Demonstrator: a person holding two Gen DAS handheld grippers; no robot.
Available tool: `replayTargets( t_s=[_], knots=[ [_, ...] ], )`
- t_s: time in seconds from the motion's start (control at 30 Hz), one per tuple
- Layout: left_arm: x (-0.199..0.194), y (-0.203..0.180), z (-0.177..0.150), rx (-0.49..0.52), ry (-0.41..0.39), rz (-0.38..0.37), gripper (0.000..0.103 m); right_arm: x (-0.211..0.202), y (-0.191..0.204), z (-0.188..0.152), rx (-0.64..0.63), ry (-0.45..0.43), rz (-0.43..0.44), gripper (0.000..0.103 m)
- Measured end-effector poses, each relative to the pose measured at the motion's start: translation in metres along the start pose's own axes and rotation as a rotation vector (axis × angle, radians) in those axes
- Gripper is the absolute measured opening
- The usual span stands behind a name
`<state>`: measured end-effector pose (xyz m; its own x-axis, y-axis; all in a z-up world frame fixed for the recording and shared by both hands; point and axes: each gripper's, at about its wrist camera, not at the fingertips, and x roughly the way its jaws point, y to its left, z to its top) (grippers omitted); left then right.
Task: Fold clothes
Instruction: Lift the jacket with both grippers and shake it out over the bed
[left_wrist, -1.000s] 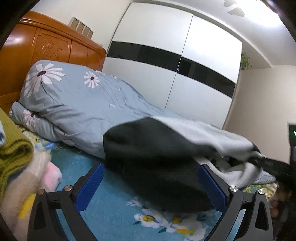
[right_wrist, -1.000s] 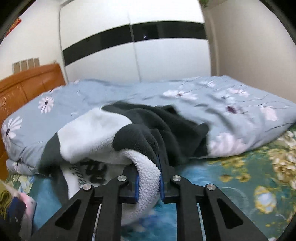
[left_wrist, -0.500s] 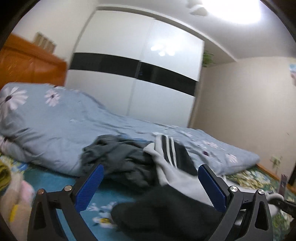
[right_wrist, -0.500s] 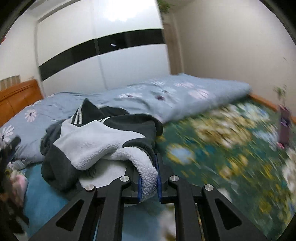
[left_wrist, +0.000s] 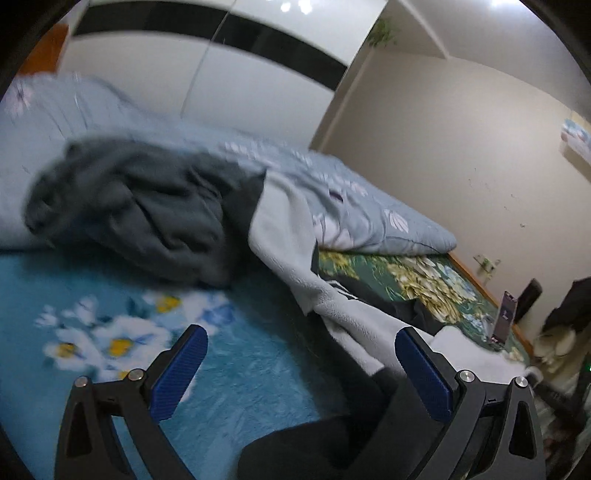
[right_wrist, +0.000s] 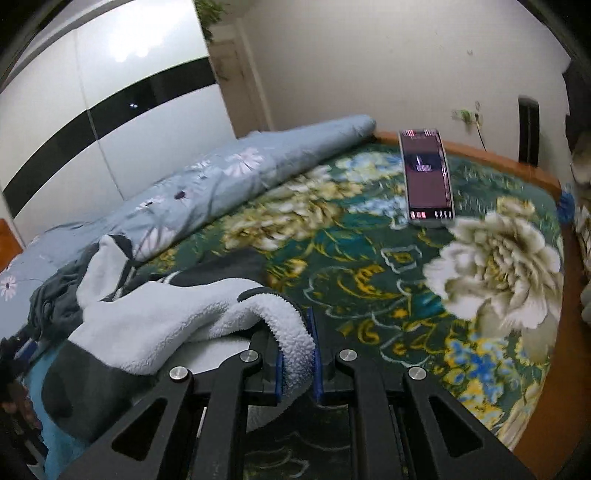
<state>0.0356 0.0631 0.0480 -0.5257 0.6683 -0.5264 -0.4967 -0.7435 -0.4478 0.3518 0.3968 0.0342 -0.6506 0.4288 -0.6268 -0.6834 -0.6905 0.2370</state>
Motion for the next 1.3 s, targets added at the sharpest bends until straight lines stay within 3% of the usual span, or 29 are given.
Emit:
replayTargets(
  t_s=[0.13, 0.3, 0.37, 0.47, 0.53, 0.57, 0.63, 0.8, 0.9, 1.07, 1.2, 1.3],
  knots=[
    [0.046, 0.02, 0.017, -0.122, 0.088, -0.061, 0.103, 0.011, -0.006, -0.013, -0.007, 0.03, 0.013, 0.013],
    [0.104, 0.018, 0.036, -0.145, 0.185, -0.001, 0.1, 0.018, -0.022, -0.025, 0.008, 0.066, 0.065, 0.013],
    [0.121, 0.017, 0.041, -0.172, 0.215, -0.001, 0.091, 0.021, -0.024, -0.027, -0.006, 0.074, 0.077, 0.013],
    [0.139, 0.022, 0.045, -0.241, 0.238, 0.021, 0.055, 0.025, -0.026, -0.029, -0.022, 0.08, 0.099, 0.013],
    [0.142, 0.027, 0.044, -0.308, 0.242, 0.029, 0.02, 0.027, -0.03, -0.029, -0.015, 0.086, 0.123, 0.013],
    [0.142, 0.028, 0.044, -0.331, 0.232, 0.03, 0.016, 0.028, -0.031, -0.029, -0.01, 0.088, 0.133, 0.013],
    [0.127, 0.022, 0.047, -0.34, 0.187, 0.02, 0.01, 0.026, -0.032, -0.026, -0.003, 0.089, 0.15, 0.013],
    [0.073, 0.0, 0.062, -0.313, 0.074, -0.016, 0.008, -0.003, -0.014, -0.004, -0.037, 0.024, 0.213, 0.013],
    [0.019, -0.018, 0.081, -0.273, 0.015, -0.059, 0.008, -0.028, 0.003, 0.013, -0.069, -0.031, 0.267, 0.013],
    [-0.11, -0.055, 0.1, -0.121, -0.152, -0.132, 0.008, -0.072, 0.028, 0.036, -0.103, -0.116, 0.344, 0.013],
    [-0.215, -0.062, 0.074, -0.02, -0.262, -0.129, 0.008, -0.099, 0.031, 0.044, -0.108, -0.163, 0.394, 0.013],
    [-0.244, -0.052, 0.03, 0.016, -0.257, -0.094, 0.009, -0.094, 0.028, 0.035, -0.115, -0.135, 0.389, 0.013]
  ],
)
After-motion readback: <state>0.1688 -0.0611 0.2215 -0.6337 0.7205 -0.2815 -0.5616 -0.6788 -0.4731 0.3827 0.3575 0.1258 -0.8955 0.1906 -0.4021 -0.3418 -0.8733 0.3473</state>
